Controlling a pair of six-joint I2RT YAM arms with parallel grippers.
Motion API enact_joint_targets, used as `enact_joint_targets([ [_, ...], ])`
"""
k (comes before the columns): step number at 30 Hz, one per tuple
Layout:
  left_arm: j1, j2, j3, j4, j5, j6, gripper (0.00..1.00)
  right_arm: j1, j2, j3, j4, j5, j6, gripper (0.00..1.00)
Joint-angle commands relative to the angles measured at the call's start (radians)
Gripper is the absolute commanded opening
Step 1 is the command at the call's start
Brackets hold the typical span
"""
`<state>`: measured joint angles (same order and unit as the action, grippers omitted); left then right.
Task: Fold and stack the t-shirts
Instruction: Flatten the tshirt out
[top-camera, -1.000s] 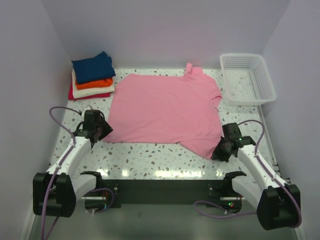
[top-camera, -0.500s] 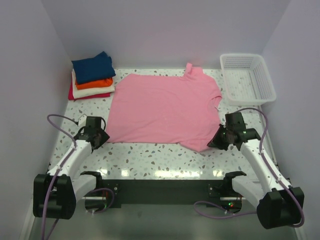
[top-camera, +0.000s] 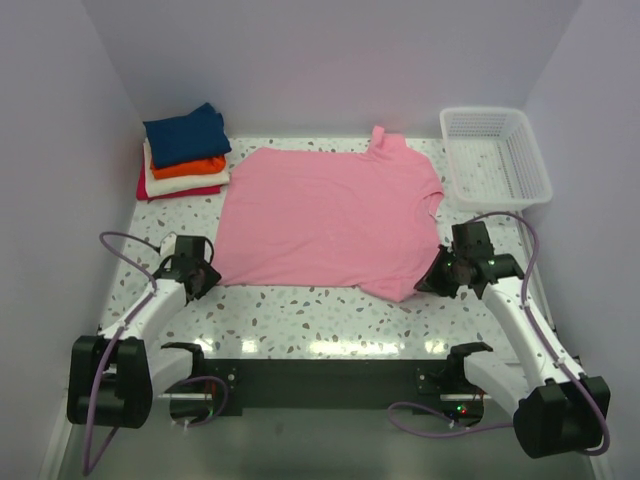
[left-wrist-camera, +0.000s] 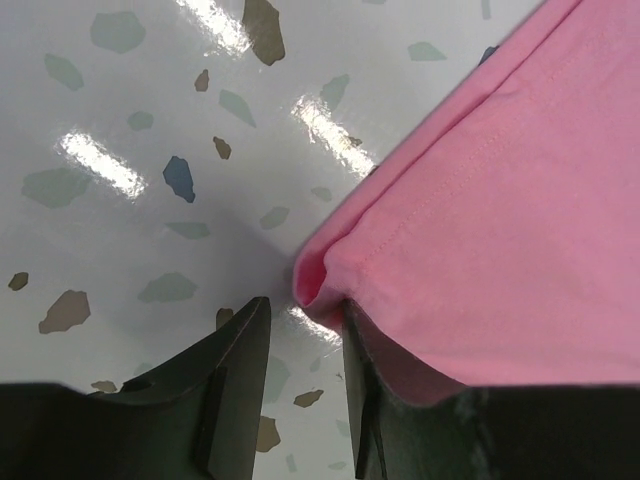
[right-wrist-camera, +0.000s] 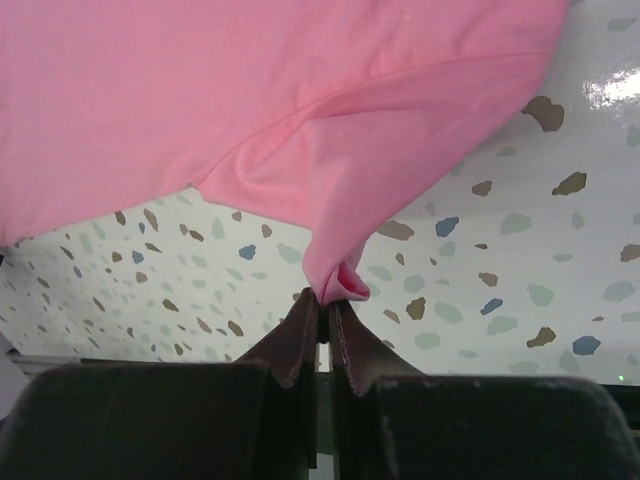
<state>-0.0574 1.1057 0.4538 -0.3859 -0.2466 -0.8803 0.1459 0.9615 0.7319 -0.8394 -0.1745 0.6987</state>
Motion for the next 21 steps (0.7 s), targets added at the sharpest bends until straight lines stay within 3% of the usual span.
enact_joint_targets([
  [1,-0.001,-0.007,-0.007,0.074,-0.008,-0.009,0.39,0.004,-0.023,0.049,-0.029,0.007,-0.018,0.00],
  [7,-0.001,0.016,-0.012,0.105,0.003,0.001,0.25,0.003,-0.026,0.052,-0.033,0.007,-0.021,0.00],
  [13,0.002,0.008,0.019,0.088,0.001,0.012,0.00,0.003,-0.050,0.075,-0.066,0.043,-0.024,0.00],
  [21,0.008,-0.066,0.074,0.015,-0.006,0.030,0.00,0.004,-0.067,0.135,-0.119,0.087,-0.044,0.00],
])
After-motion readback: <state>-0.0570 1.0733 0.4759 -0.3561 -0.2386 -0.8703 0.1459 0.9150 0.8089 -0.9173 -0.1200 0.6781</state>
